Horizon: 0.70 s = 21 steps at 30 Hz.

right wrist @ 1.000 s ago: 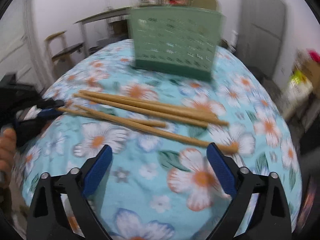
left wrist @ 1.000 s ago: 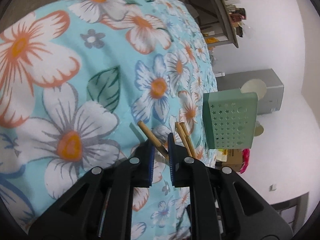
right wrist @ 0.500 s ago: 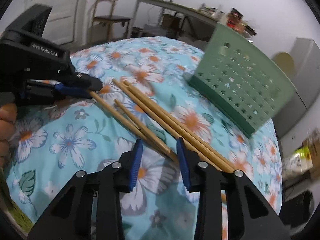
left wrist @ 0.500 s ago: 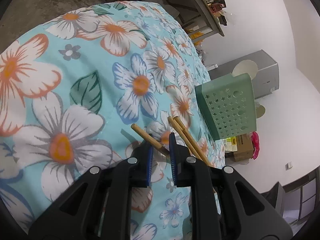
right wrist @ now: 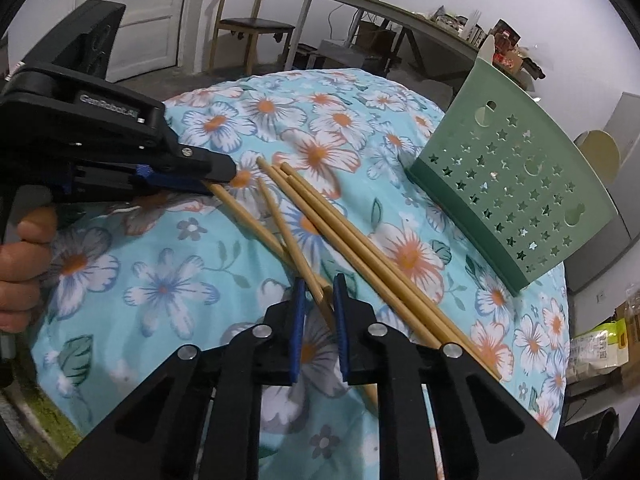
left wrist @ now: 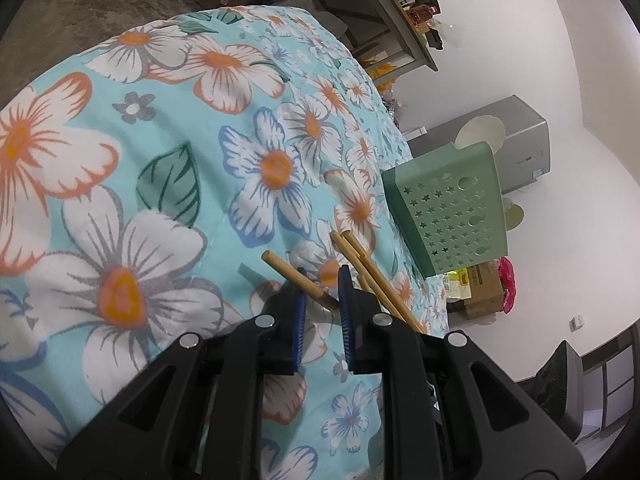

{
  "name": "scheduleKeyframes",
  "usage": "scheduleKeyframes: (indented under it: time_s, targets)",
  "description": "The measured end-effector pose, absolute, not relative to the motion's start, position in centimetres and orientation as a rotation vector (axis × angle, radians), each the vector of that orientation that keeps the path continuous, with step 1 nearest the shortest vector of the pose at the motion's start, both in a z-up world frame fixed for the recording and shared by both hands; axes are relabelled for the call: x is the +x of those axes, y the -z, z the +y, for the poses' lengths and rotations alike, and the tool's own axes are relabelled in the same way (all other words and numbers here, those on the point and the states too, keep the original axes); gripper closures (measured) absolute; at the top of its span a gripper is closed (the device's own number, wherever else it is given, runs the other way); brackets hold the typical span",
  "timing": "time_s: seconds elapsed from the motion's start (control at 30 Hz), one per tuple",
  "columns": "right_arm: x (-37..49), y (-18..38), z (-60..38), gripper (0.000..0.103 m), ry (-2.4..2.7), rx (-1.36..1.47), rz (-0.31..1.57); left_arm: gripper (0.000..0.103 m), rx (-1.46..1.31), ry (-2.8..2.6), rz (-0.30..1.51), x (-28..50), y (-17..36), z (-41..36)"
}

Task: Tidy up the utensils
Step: 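Close the right gripper on another wooden chopstick and lift it, then drop the left gripper's chopstick into the holder while the right gripper carries its chopstick over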

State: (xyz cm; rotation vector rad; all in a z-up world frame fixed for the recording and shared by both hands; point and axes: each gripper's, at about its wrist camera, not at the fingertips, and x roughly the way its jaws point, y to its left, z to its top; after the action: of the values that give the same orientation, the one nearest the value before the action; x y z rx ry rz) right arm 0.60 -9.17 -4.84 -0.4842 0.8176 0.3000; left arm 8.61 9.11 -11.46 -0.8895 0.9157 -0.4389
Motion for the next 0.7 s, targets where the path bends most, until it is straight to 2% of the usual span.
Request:
scheduleKeyframes:
  time_s: [0.17,0.33,0.53,0.7]
  targets:
    - [-0.2,4.6,-8.7,0.097,-0.333,-0.480,0.836,0.087,-0.890,0.444,0.910,8.4,11.5,9.2]
    - [-0.3,4.8,-8.1,0.096,-0.342,-0.494,0.871,0.087,-0.891,0.446,0.909,8.3,11.4,9.2]
    - [1.8,4.7,-8.8,0.095,-0.372,-0.376,0.937,0.087,-0.891,0.445,0.906,8.3,11.4,9.2]
    - [2.4,4.1,-9.5,0.097,-0.350,-0.306,0.915,0.087,-0.880,0.441,0.896,8.2,11.2,9.2]
